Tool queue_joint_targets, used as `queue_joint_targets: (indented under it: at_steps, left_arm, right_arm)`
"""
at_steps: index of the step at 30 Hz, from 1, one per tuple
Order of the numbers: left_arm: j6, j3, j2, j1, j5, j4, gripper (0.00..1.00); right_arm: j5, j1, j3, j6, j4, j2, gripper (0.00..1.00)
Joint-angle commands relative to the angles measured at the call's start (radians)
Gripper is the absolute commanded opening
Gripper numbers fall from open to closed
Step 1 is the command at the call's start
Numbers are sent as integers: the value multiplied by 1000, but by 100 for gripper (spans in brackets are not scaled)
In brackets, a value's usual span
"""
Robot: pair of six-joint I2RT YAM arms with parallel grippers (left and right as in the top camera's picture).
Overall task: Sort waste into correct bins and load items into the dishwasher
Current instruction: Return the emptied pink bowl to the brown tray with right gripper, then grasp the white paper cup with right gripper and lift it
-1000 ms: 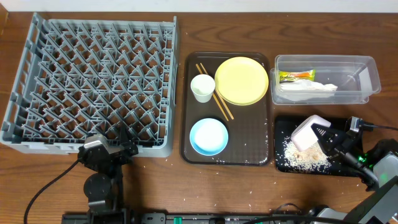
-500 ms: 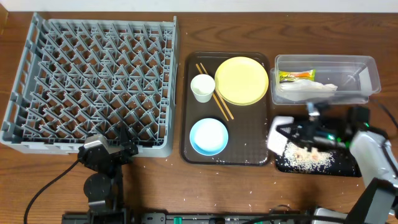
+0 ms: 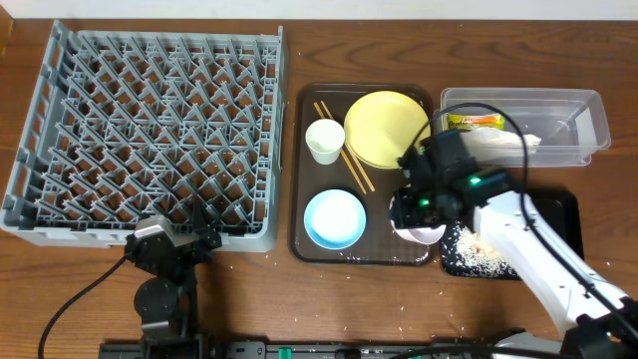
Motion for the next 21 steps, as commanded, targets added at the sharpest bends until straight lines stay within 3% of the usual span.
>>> queue_joint_targets:
  at_steps: [1,11,15,21]
  left_arm:
    - [13,-31,-3,-3,-6,-18,93]
    - [13,-31,-2,-3,-6,-18,93]
    - [13,-31,-2,-3,-6,-18,93]
    - [13,-31,-2,-3,-6,-18,93]
  right_arm:
    - [197,84,15,13,42,50,1]
    - [251,172,19,-54,99,167,7]
    - [222,173,89,-75,80,167,35]
    - [222,167,311,-74,-19,167,60]
